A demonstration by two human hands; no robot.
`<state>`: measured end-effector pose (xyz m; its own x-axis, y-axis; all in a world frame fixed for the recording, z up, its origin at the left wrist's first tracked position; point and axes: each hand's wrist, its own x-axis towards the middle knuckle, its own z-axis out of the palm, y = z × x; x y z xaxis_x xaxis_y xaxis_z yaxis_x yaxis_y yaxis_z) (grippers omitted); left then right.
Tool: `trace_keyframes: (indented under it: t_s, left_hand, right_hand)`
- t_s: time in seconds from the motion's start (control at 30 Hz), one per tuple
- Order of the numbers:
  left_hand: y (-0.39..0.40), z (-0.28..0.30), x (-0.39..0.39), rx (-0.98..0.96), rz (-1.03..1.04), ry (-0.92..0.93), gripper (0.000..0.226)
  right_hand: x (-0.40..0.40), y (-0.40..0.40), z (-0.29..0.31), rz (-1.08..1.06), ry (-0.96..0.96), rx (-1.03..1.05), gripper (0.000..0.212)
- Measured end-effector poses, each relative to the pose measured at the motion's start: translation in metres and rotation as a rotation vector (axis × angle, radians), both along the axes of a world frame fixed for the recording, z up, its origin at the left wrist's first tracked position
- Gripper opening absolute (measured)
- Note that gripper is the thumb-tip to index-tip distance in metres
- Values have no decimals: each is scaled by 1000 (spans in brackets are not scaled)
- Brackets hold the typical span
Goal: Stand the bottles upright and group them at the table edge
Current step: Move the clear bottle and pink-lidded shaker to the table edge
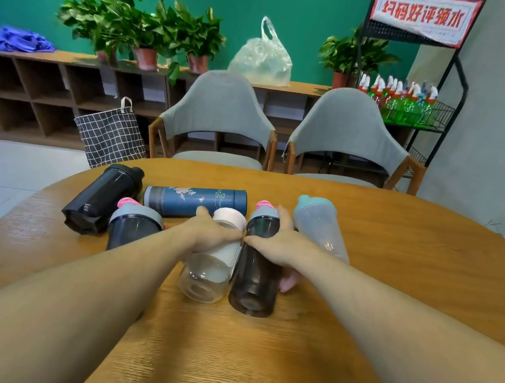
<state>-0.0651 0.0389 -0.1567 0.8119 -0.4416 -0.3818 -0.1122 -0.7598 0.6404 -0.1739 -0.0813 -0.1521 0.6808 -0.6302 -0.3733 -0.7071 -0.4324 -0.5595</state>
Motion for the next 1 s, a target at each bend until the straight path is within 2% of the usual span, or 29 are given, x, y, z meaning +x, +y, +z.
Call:
trace_keyframes:
  t_s: [0.1, 0.2, 0.33, 0.37, 0.43, 0.5, 0.53, 0.6, 0.73, 0.83, 1.0]
  left_hand:
    - [9, 1, -4, -72, 39, 92, 103]
    - [18, 6, -8, -126, 38, 111, 99]
    - [28, 22, -18, -291, 23, 101, 56]
    - [30, 26, -22, -339, 12, 94, 40]
    - [34, 33, -28, -422, -13, 51, 22]
    - [36, 41, -35, -506, -52, -34, 24]
    - [37, 44, -39, -549, -72, -80, 28]
    - [37, 48, -43, -628, -92, -146, 44]
    - [30, 62, -60, -712, -81, -247, 81]
    - [20, 72, -75, -742, -122, -281, 76]
    - [-14, 88, -98, -817, -176, -266, 74]
  right_hand:
    - [-11, 3, 3, -75, -75, 163, 118]
    - [-22, 5, 9, -79, -128, 201, 120]
    - [-37, 6, 23, -68, -239, 229, 120]
    - [-42, 7, 28, -66, -270, 227, 112]
    - [-54, 8, 38, -49, -350, 206, 77]
    - [-65, 9, 48, -23, -416, 216, 45]
    - [-70, 8, 52, -19, -447, 235, 41]
    - [-79, 6, 58, -48, -524, 248, 52]
    - [-101, 0, 70, -60, -615, 86, 79]
    - [-120, -11, 76, -38, -686, 78, 88]
    - [-143, -38, 80, -44, -784, 56, 84]
